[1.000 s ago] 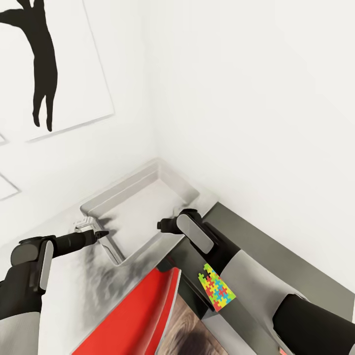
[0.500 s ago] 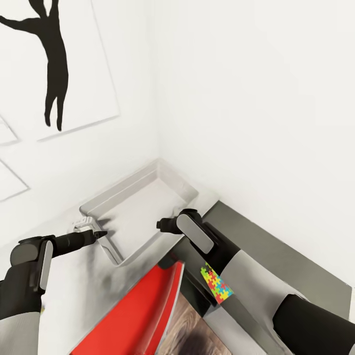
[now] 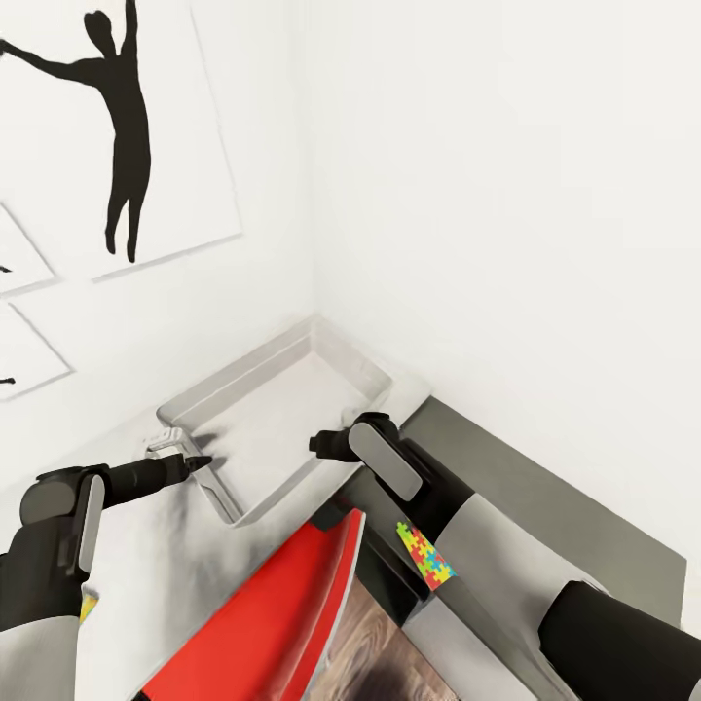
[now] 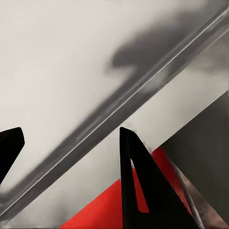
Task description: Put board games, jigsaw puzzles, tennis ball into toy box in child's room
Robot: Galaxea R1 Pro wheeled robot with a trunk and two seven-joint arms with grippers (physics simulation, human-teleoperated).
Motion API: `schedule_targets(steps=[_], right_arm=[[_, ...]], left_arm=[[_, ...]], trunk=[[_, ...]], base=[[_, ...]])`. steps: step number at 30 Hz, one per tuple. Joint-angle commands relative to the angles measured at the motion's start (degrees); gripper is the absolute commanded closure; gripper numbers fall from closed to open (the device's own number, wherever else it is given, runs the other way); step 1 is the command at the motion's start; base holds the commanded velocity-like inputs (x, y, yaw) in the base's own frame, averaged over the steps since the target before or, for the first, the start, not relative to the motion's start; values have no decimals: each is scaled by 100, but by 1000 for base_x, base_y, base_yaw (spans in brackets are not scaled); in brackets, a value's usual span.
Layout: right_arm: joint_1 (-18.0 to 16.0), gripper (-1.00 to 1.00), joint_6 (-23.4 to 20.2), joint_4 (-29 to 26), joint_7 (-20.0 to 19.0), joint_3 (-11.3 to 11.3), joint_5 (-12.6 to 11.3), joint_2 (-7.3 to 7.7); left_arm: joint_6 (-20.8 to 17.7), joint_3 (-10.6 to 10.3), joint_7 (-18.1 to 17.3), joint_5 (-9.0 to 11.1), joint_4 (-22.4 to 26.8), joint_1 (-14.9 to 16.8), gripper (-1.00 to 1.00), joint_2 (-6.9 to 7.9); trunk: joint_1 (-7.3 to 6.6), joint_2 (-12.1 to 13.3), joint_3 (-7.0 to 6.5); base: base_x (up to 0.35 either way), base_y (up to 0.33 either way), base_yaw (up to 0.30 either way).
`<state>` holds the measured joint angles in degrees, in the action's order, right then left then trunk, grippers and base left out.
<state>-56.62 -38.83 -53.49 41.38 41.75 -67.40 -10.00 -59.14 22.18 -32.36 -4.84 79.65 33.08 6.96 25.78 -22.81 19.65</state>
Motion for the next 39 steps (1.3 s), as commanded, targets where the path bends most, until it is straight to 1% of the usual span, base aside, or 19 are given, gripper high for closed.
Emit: schedule_targets(steps=[1, 6, 11, 16, 25, 39], right_arm=[[-7, 100, -2, -4, 55, 11, -54, 0], [-7, 100, -2, -7, 55, 16, -54, 0], [-7, 100, -2, -4, 55, 13, -54, 0], [-7, 100, -2, -7, 55, 17, -54, 0], [-7, 100, -2, -4, 55, 17, -54, 0], [-7, 100, -2, -13, 55, 17, -54, 0]], left_arm=[[-28, 6, -50, -17, 6, 6, 100, -2], [-28, 6, -51, -17, 10, 6, 100, -2], [-28, 6, -51, -17, 15, 6, 100, -2], [-28, 6, -51, -17, 16, 6, 100, -2], [-28, 7, -51, -17, 16, 6, 100, -2], [-28, 11, -51, -16, 16, 6, 100, 1]], trunk=[[1, -11, 1], [1, -11, -33], [1, -11, -38], [1, -11, -39], [1, -11, -49], [1, -11, -50]], base=[[-269, 0, 0], [-265, 0, 12], [-60, 5, 3], [-72, 137, 24], [-107, 60, 156], [-115, 55, 8]])
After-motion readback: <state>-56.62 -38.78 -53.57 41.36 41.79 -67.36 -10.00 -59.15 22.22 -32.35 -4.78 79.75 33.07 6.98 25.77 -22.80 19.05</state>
